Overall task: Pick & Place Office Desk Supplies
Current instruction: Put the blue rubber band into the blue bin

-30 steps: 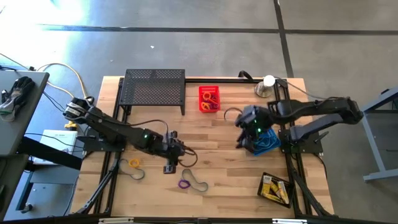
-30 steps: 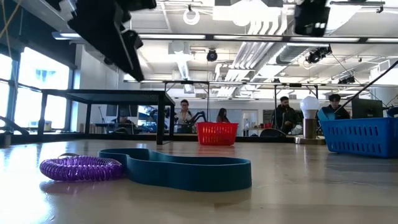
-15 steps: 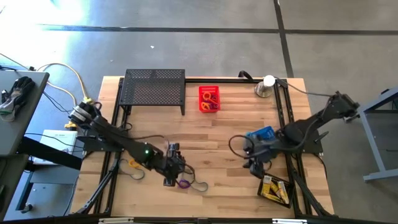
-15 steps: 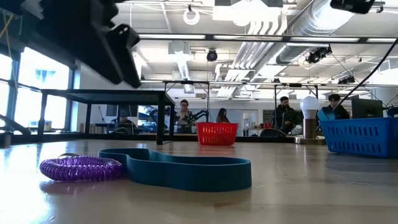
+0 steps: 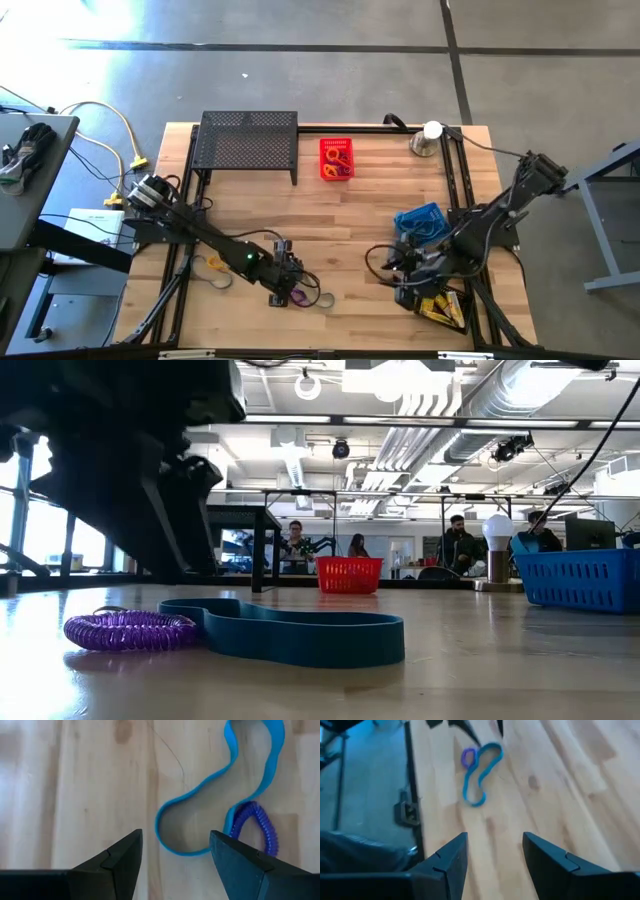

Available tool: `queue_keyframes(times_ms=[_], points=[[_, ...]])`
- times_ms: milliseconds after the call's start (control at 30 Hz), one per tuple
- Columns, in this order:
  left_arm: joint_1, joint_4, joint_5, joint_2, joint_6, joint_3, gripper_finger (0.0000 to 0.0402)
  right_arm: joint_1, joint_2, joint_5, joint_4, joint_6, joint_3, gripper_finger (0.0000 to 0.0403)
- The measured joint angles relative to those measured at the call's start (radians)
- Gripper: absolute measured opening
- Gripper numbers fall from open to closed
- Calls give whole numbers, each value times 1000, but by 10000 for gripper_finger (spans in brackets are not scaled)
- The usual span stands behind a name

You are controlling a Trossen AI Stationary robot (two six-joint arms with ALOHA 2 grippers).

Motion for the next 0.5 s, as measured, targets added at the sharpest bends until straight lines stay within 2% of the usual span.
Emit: queue_keyframes(times_ms=[233, 500], points=[[29, -5, 123, 30, 97, 0, 223, -5, 105, 98, 154, -94, 0, 176], [49, -12, 132, 29, 165, 0, 223, -51, 175, 38, 278, -68, 0, 176]])
